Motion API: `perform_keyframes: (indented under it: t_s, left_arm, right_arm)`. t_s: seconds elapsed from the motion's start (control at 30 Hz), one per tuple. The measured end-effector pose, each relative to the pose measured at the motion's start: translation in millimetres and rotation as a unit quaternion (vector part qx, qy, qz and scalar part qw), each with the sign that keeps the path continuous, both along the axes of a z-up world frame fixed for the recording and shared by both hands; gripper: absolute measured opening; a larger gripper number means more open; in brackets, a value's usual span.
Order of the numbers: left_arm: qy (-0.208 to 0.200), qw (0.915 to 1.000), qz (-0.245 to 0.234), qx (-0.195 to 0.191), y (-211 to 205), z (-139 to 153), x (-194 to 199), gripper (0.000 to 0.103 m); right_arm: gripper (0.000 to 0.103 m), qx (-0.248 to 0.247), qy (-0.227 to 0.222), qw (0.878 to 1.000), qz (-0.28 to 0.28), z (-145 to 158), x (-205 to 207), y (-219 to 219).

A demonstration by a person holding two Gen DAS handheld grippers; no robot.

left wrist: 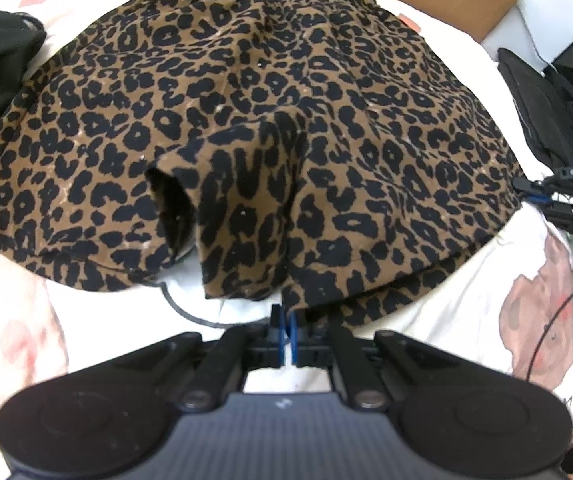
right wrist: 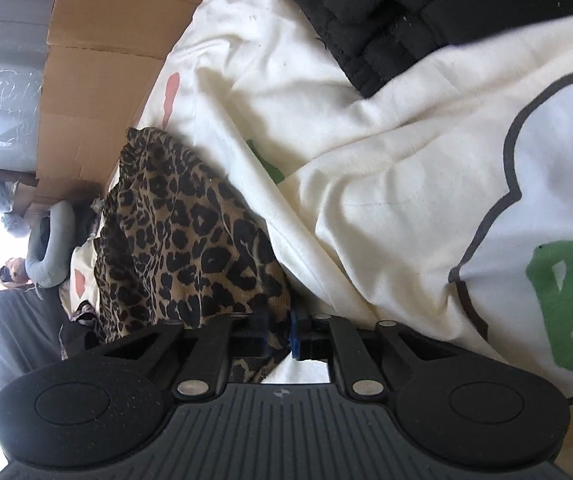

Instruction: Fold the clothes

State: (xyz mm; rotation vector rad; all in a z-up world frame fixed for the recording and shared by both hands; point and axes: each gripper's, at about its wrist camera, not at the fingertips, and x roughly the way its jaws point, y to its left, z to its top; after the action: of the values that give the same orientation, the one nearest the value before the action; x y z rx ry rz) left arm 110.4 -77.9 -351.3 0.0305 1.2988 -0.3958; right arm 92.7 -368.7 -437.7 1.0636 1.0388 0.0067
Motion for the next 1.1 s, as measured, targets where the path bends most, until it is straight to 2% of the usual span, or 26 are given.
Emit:
perform_keyframes:
  t_s: [0.33, 0.53, 0.73, 1.1]
  left_arm:
    - [-0.01, 0.9984, -0.05, -0.025, -30, 18, -13, 0.002]
    - [-0.005, 0.9966, -0.065, -0.049, -43, 23, -12, 0.002]
    - [0.007, 0.9941, -0.086, -0.066, -62, 16, -18, 0.002]
    - [0.016, 0.9925, -0.1, -0.069, -52, 19, -29, 0.002]
  right_arm:
    - [0.002, -0.078, -0.047, 0.996, -0.003, 73, 5, -17]
    - [0.002, -0.109, -0.072, 0.991, 0.002, 106, 17, -26]
    - [0.002, -0.132, -0.074, 0.988, 0.005, 115, 28, -30]
    - [0.002, -0.158, -0.064, 0.985, -0.009, 109, 36, -42]
